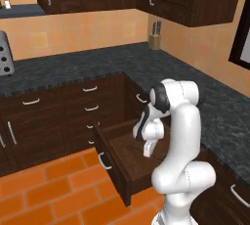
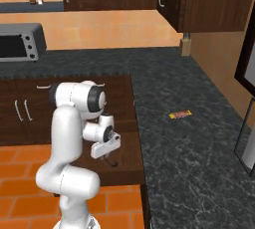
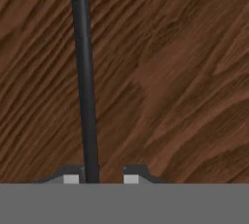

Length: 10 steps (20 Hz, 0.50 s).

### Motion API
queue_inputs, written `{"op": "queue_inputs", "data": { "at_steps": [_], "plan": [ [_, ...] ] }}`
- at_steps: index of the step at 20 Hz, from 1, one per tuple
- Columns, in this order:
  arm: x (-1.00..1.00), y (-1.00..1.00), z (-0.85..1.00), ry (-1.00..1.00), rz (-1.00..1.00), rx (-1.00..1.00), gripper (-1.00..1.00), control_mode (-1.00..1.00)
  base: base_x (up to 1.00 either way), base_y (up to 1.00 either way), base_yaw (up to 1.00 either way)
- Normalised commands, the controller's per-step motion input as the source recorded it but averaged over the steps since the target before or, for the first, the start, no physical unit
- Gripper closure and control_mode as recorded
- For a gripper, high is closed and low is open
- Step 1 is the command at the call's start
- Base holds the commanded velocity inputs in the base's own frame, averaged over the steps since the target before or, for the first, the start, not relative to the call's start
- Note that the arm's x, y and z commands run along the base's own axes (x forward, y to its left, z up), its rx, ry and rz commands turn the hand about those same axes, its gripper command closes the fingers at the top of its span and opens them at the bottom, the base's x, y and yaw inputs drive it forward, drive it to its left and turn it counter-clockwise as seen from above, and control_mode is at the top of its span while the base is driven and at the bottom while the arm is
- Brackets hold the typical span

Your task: Pick the ladle from the drawer and place it on the counter.

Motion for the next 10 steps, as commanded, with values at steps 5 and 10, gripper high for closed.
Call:
{"op": "queue_inputs", "data": {
  "at_steps": [5,10],
  "plan": [
    [-0.23,0.0,-0.22,0.02,0.0,0.0,1.0,-1.0,0.0,0.0,0.0],
    [-0.46,0.11,0.42,0.0,0.02,0.0,1.0,-1.0,0.0,0.0,0.0]
  ]
}}
